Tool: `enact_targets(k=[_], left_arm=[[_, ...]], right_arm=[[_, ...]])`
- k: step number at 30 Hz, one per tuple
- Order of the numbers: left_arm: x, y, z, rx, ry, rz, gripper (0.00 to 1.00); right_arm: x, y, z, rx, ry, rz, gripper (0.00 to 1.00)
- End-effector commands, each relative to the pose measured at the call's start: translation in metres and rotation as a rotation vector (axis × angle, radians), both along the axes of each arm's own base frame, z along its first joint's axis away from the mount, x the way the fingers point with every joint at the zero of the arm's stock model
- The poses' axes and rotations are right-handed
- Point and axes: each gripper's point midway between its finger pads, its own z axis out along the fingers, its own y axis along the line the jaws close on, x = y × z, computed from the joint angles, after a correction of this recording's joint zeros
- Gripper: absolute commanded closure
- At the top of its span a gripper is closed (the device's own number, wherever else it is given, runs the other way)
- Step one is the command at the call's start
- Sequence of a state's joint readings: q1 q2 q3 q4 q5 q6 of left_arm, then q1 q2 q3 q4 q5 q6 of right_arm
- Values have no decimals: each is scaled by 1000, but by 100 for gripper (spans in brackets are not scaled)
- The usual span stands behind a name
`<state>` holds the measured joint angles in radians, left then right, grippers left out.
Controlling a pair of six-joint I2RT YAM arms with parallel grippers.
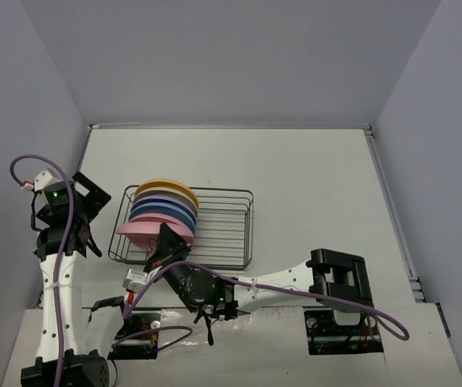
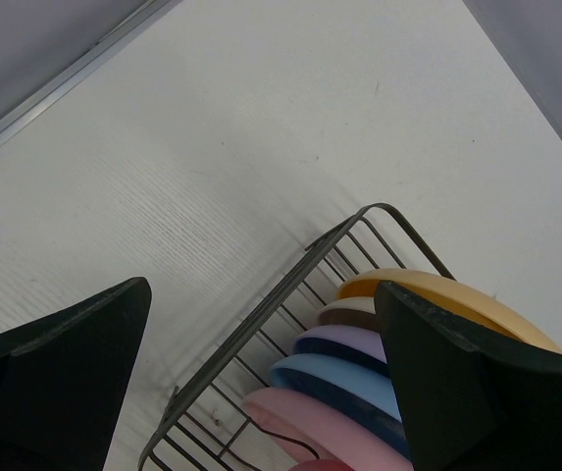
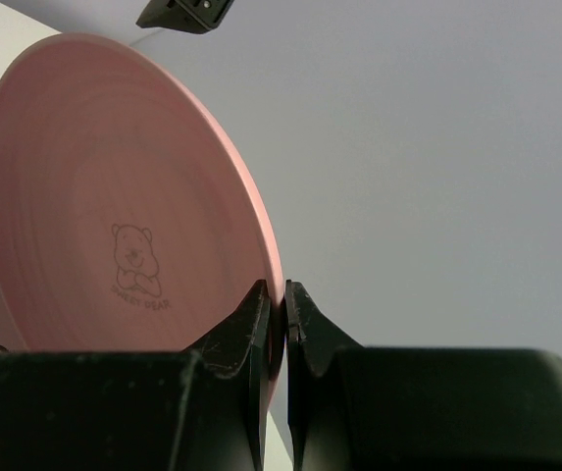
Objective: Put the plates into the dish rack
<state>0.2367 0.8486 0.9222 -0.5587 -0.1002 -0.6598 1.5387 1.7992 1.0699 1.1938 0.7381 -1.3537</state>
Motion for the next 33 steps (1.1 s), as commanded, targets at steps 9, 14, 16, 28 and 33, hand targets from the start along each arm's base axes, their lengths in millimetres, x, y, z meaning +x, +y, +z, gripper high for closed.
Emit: enact_targets(k=[9,14,16,28,33], left_arm=[[5,6,28,21,-75,23,3],[5,5,28,26,-78,17,3],[6,5,28,27,-82,13,3],[6,5,25,29,-81,11,3],[6,5,25,30,-81,13,3]], right_arm=[[4,-13,43,284,67,14,100],[12,-8,26,262,99,16,100],[15,-8,22,262,95,6,100],[15,-3,2,241,141,12,100],[13,-1,-3,245,175,31,100]])
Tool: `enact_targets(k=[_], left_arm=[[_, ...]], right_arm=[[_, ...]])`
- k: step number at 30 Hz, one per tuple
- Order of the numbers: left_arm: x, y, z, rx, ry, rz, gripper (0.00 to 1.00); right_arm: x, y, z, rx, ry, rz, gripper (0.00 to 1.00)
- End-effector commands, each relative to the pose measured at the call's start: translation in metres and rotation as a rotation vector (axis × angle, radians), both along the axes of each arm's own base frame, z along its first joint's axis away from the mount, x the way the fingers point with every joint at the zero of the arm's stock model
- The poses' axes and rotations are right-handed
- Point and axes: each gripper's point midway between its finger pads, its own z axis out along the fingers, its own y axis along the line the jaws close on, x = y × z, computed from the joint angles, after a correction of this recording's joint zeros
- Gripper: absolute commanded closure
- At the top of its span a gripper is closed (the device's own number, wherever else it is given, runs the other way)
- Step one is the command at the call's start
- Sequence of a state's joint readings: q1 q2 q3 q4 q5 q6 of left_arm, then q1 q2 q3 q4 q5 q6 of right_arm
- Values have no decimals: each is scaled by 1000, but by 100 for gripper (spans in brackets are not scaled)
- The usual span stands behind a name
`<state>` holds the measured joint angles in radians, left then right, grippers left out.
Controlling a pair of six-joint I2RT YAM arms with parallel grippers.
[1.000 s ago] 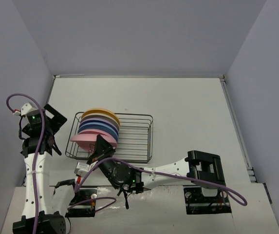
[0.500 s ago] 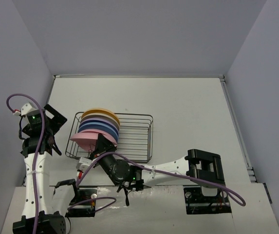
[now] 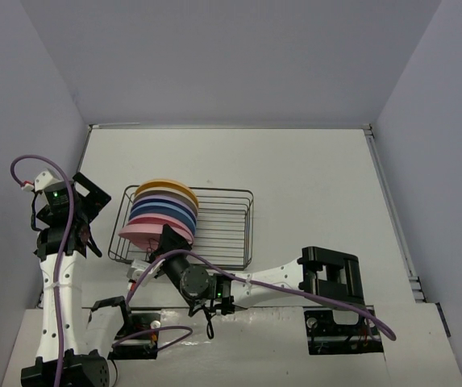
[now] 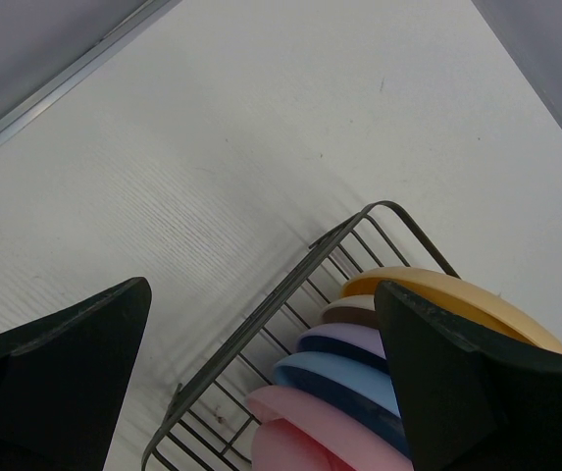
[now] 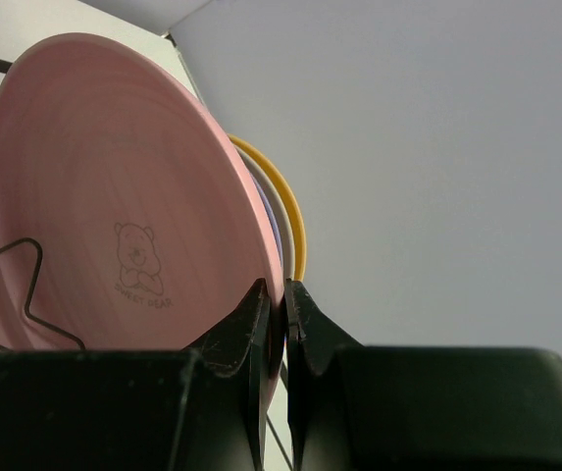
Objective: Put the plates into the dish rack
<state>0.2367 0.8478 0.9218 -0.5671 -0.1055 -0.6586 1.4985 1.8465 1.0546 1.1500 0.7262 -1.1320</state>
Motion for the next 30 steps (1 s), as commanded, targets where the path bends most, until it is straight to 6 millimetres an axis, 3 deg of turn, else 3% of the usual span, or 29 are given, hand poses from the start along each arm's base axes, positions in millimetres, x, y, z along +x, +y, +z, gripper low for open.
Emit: enact_targets(k=[1,17,23,30], left_arm=[[8,5,26,28,-89,9,3],[10,5,28,33,-95,6,3],[10,5,29,33,-100,4,3],[10,5,28,32,-99,4,3]], right_arm=[[-2,-6,39,190,33,14,100],[4,-11,72,270,-62,-61,100],[-2,-11,98,269,-147,-63,100],[-13,-9,103,262,-155,-48,100]])
